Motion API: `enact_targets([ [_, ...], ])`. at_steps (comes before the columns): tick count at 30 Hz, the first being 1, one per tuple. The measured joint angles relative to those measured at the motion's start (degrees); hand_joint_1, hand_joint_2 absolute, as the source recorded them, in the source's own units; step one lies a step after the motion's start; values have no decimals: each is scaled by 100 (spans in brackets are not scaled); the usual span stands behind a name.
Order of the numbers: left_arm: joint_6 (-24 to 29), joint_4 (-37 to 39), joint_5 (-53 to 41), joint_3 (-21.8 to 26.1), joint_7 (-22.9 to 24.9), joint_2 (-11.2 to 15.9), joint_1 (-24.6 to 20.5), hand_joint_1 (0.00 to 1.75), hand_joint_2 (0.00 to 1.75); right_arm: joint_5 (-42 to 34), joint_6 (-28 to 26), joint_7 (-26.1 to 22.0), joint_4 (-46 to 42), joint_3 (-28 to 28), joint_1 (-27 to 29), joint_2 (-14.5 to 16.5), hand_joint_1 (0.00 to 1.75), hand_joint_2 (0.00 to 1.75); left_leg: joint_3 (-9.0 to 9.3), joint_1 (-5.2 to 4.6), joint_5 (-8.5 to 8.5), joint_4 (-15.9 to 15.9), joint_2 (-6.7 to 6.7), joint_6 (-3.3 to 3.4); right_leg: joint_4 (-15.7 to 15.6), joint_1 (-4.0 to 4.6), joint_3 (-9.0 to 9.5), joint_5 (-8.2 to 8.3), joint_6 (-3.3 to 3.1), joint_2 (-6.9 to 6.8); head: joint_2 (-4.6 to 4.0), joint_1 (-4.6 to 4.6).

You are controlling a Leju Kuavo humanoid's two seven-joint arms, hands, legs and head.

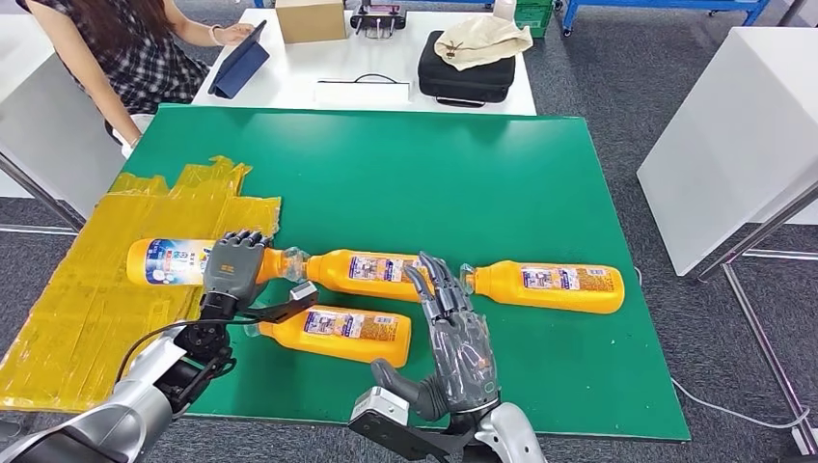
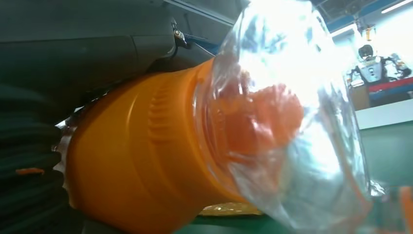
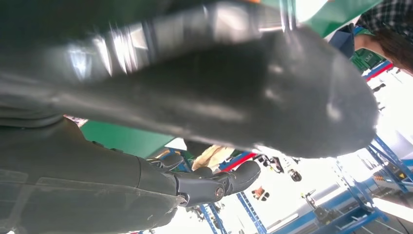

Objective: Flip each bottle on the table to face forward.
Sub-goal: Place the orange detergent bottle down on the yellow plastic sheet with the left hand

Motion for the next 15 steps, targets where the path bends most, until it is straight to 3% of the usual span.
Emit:
enact_targets([
  [7,-55,67,26,271,-121,69,-16,171,175,-29,11,46,71,0,8,-7,0,0,-5,0,0,0,0,0,0,-1,-5,0,0,0,-1,1],
  [8,-99,76,43,338,-181,71,-15,128,175,-36,24,62,78,0,10,-9,0,0,-6,0,0,0,0,0,0,-1,-5,0,0,0,0,1],
  [11,-227,113,71,513,-335,75,-12,0,44,-44,70,91,101,0,10,-13,0,0,-8,0,0,0,0,0,0,-1,-7,0,0,0,0,0],
  [12,-272,125,68,559,-375,75,-9,0,0,-45,81,101,110,0,10,-13,0,0,-9,0,0,0,0,0,0,-1,-8,0,0,-1,0,1],
  [15,-467,159,28,660,-547,75,3,0,0,-45,125,156,150,-1,7,-13,0,0,-11,0,0,0,0,0,0,-1,-10,0,0,-1,-1,1],
])
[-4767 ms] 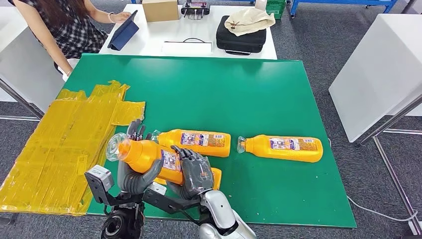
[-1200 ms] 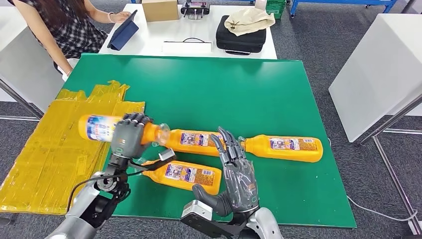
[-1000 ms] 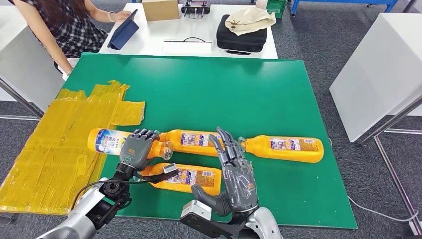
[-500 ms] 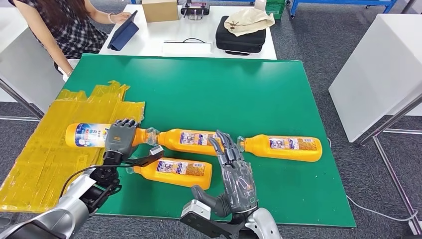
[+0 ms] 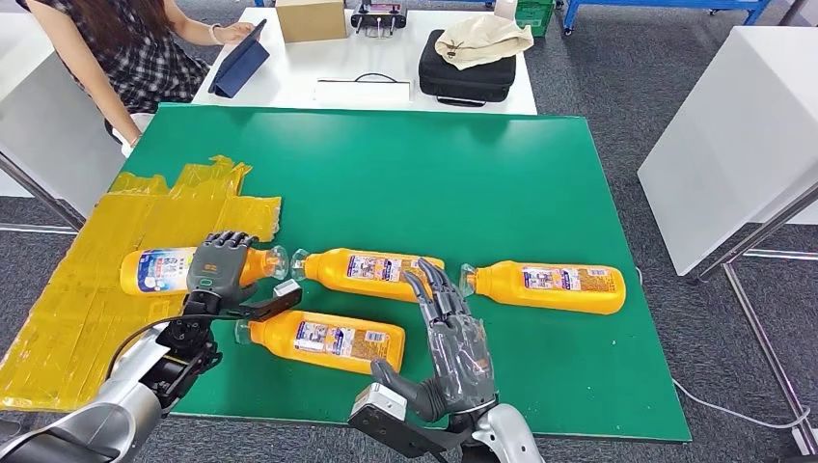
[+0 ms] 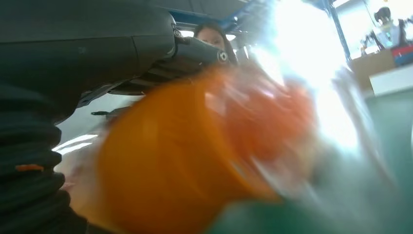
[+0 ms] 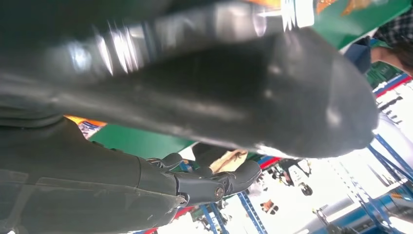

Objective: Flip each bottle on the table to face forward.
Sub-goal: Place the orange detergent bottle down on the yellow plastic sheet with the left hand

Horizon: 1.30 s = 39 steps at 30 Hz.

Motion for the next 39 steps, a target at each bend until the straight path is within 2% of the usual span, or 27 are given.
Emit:
enact_targets([
  [7,-125,19,76,337,-532,-50,93,0,0,45,73,57,172,-1,-15,7,0,0,-3,0,0,0,0,0,0,-1,-3,0,0,0,-1,-1],
  [12,-153,16,168,550,-732,-79,164,0,0,86,120,77,248,-2,-24,31,0,0,-4,0,0,0,0,0,0,0,-5,0,0,0,1,-1],
  [14,-160,-4,308,679,-981,-102,200,0,0,115,205,88,287,-5,-34,59,0,87,-4,0,0,0,0,0,0,0,-6,0,0,0,0,0],
  [16,-155,-67,617,891,-1448,-158,250,0,0,153,300,105,381,-14,-73,115,0,175,-4,0,0,0,1,0,0,0,-8,0,0,1,0,0],
  [20,-230,-462,1696,1555,-2617,-397,327,0,0,237,377,164,876,-66,-314,342,0,175,-6,0,2,1,2,0,0,0,-9,1,0,0,1,1],
  [24,-410,-931,2101,2037,-2896,-581,368,0,0,280,361,191,1358,-103,-518,556,0,175,-6,0,3,1,2,0,0,-1,-8,1,0,1,0,-1],
  [27,-628,-1470,3045,2350,-3320,-749,513,0,0,284,369,200,1728,-118,-703,709,0,175,-7,0,4,2,4,1,2,0,-10,2,0,4,1,-1],
  [29,-961,-2202,3917,2583,-3454,-916,700,0,0,268,365,199,2118,-124,-920,863,0,175,-8,0,4,2,7,1,2,0,-12,2,0,7,1,-1],
  [34,-1667,-4138,5648,2879,-3418,-1248,1099,0,0,232,381,196,3057,-128,-1456,1233,0,175,-11,0,4,2,6,1,2,0,-13,2,0,6,1,-1],
  [39,-1887,-5006,6462,2993,-3596,-1351,1167,0,0,187,389,224,3730,-125,-1797,1428,0,175,-11,1,4,2,2,1,2,0,-12,2,0,2,1,0],
])
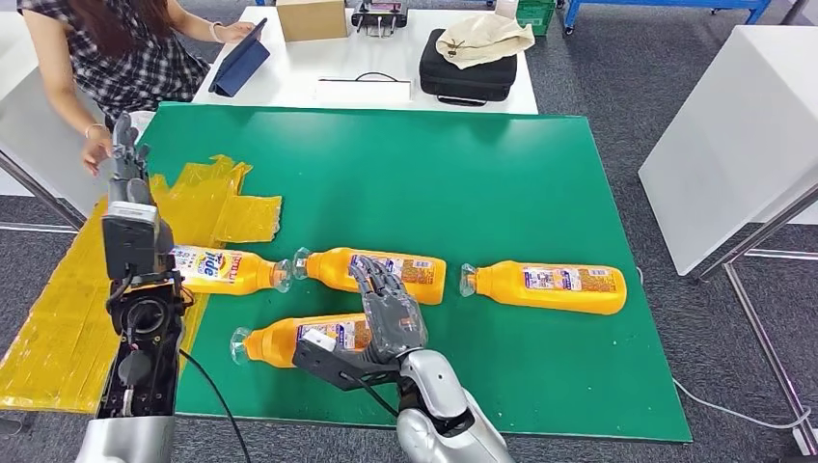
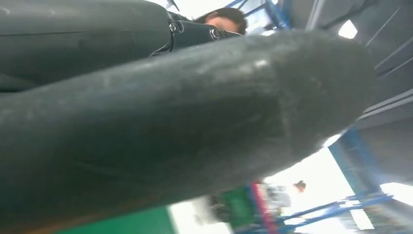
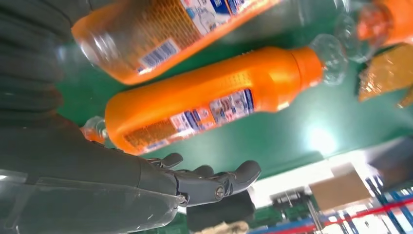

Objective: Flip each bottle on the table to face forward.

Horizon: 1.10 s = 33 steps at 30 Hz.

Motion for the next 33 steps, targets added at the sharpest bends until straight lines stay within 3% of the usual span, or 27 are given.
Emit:
enact_targets([
  [8,-35,-233,651,-30,-325,-56,-76,0,0,-546,35,116,805,344,-397,142,0,175,1,-1,5,1,0,1,0,-2,1,1,0,0,0,1],
  [20,87,-61,796,-135,-440,-38,-233,0,0,-750,83,178,1050,786,-519,162,0,175,0,-1,4,1,1,1,0,-1,-1,1,0,0,-1,2],
  [28,183,313,1094,-322,-574,95,-461,0,0,-611,518,273,1340,894,-538,166,0,175,1,-1,5,1,1,1,0,-2,0,1,0,0,-1,2],
  [33,236,475,1217,-500,-529,114,-621,0,0,-115,1111,817,1832,963,-639,176,0,175,20,-2,3,2,0,1,-2,-3,16,0,0,1,-1,1],
])
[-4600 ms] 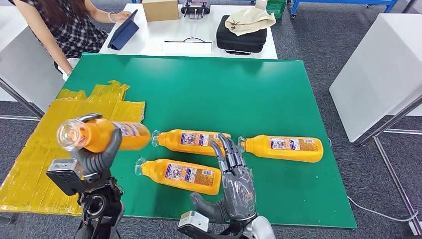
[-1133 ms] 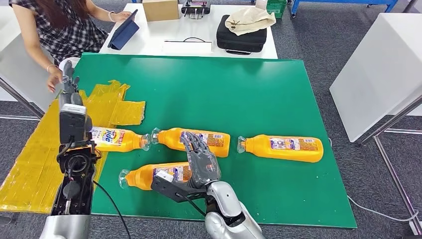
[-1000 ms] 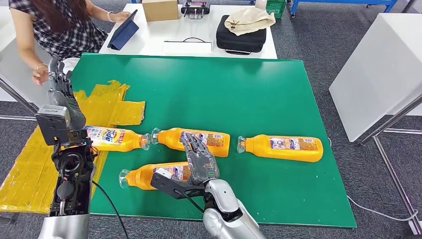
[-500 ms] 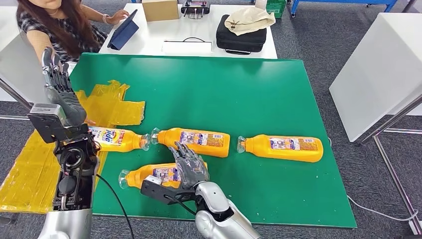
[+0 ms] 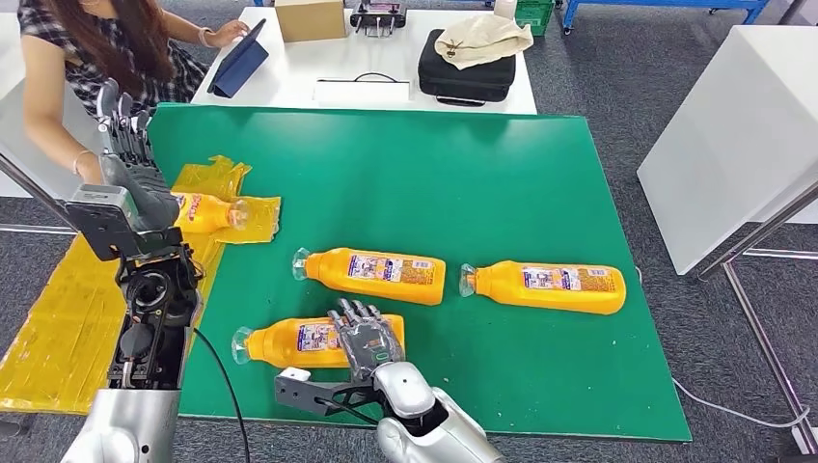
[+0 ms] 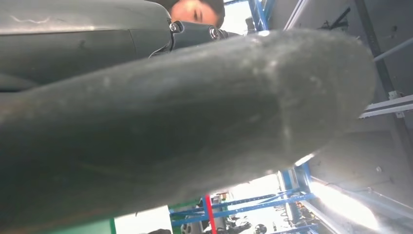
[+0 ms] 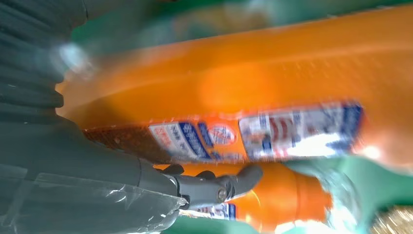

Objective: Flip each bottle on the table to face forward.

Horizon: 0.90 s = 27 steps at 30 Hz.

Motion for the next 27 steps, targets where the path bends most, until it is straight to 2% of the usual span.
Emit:
enact_targets([
  [3,38,59,70,-97,57,0,-74,0,0,239,267,265,240,16,-64,-6,0,175,33,-1,-9,-1,-5,-1,-4,0,13,-11,0,-3,0,3],
  [8,52,234,154,-196,64,1,-245,0,0,356,490,314,481,-52,-166,-39,0,175,154,-6,-65,-10,-10,-9,-11,-3,88,-75,-3,-6,0,4],
  [12,45,440,229,-277,52,2,-460,0,0,432,695,381,607,-167,-237,-6,175,175,187,-8,-55,-10,-10,2,-12,-5,121,-65,-5,-6,1,3],
  [21,65,825,286,-422,182,-39,-944,0,0,420,758,389,693,-445,-269,29,175,175,224,-10,-50,-8,-7,11,-14,-5,166,-52,5,-6,0,-2],
  [25,50,889,348,-443,292,-37,-975,0,175,198,337,391,444,-729,-87,19,175,175,215,-10,-50,-8,-8,10,-12,-5,184,-52,5,-7,0,0],
  [27,21,906,393,-444,339,-12,-942,0,175,92,192,400,8,-941,151,-51,175,175,192,-9,-44,-7,-9,11,-10,-5,192,-46,8,-7,1,-1],
])
